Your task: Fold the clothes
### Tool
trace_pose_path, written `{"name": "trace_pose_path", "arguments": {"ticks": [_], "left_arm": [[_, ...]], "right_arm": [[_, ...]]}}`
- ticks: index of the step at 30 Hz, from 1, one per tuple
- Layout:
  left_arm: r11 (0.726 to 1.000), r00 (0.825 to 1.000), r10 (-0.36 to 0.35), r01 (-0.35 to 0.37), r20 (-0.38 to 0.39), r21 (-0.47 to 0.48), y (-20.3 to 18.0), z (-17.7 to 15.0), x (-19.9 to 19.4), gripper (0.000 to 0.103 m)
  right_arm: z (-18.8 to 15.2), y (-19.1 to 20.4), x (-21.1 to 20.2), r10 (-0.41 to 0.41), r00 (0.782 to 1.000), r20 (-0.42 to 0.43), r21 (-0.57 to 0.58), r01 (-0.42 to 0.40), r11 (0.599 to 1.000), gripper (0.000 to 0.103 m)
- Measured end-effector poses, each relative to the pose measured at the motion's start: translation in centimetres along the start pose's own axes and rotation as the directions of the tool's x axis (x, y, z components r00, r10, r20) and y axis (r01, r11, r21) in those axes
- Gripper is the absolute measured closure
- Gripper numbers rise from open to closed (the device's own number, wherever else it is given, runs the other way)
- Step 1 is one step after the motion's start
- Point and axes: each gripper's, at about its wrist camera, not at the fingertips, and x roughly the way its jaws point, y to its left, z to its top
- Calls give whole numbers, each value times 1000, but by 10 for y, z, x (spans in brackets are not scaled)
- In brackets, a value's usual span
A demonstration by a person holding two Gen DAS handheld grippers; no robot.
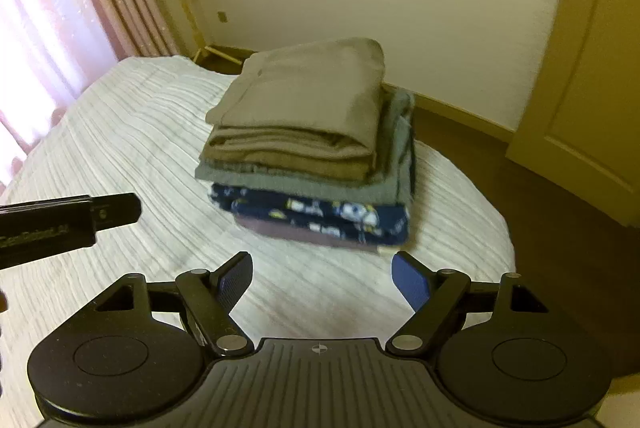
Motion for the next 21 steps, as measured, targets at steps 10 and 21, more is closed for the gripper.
{"name": "trace_pose_path", "arguments": {"ticks": [10, 21], "left_arm": [[999, 999, 49, -49, 3, 17, -2, -70, -84, 57], [1000, 999, 24, -24, 43, 20, -9, -120, -143, 47]], "right_arm": [[-74, 18, -79, -52, 998, 29, 31, 51, 998, 23], [-132, 36, -144, -96, 993, 72, 35, 94, 995, 23]]}}
